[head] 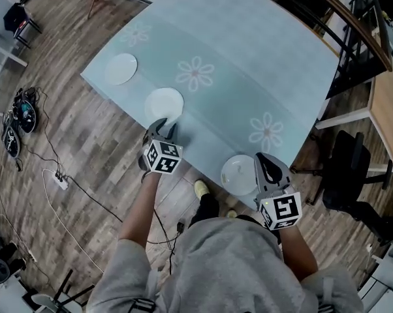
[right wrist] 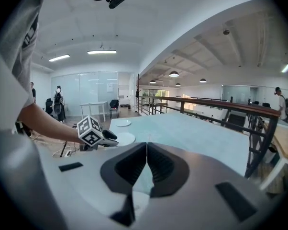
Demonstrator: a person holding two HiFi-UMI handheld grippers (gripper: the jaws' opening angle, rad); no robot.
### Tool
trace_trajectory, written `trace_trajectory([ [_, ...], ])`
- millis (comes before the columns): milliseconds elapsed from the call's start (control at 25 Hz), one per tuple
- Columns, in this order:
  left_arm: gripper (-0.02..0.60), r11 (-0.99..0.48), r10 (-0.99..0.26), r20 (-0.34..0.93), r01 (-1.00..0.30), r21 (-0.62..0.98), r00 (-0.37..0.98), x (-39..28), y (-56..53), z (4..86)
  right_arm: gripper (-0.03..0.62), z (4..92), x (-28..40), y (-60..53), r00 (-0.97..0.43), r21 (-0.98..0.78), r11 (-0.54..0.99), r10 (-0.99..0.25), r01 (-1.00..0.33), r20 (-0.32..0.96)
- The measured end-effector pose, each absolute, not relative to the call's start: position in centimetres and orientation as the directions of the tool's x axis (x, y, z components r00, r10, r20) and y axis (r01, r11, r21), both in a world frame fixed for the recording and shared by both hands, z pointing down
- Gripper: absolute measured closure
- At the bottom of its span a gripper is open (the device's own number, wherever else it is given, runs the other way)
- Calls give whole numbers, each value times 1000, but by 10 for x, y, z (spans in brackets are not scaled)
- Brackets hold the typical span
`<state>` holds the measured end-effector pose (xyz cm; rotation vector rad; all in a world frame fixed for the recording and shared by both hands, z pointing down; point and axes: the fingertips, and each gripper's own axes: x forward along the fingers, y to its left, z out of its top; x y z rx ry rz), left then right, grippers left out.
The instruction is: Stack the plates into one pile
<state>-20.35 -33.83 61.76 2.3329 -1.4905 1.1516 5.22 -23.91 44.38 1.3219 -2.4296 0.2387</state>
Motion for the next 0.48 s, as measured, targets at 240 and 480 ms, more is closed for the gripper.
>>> trace_trajectory([
  [240,448,-559,-652,729,-782,-275,210,-220,-353,647,566,449,50,-251,-469,45,531,-781,-846,412],
  [480,465,-591,-621,745,-770,-242,242,-212,-354,647,567,451,70,-256,-436,76,516,-785,-853,440],
])
